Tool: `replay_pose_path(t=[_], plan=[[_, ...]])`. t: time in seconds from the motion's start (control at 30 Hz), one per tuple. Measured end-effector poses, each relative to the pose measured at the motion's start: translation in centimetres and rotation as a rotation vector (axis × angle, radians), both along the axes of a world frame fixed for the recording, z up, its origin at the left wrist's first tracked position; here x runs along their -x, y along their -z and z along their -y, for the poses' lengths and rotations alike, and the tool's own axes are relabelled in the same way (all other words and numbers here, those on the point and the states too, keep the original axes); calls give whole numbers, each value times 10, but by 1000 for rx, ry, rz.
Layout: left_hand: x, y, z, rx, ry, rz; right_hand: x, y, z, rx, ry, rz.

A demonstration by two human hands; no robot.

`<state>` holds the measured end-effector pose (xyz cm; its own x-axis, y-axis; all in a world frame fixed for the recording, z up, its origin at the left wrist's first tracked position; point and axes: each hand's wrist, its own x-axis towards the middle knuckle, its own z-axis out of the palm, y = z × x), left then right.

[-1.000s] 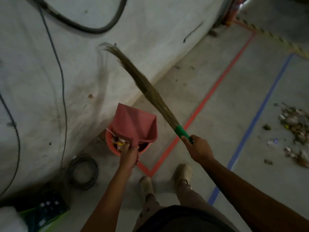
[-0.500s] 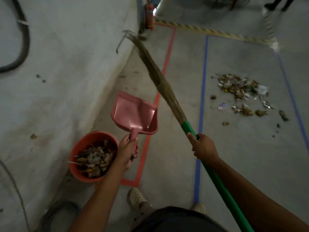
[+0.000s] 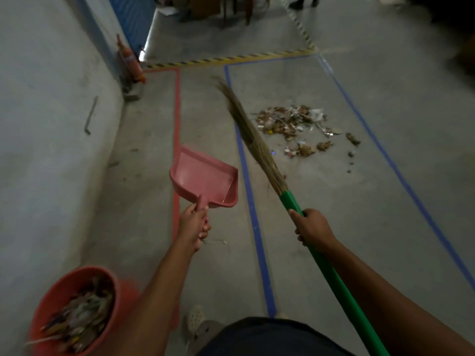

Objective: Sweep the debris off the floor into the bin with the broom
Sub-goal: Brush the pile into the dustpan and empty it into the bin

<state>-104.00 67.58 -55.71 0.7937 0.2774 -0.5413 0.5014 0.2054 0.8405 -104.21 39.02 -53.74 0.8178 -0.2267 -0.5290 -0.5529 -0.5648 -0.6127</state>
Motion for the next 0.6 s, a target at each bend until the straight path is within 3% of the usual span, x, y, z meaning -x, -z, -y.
replay_pose_path(t=[0.3,0.6], plan=[[-103,11,75,-99,119,-31,-61,11,90,-17,141,-79],[-263,71,100,-119,144,-118,-204,39,129,37,168,-174]])
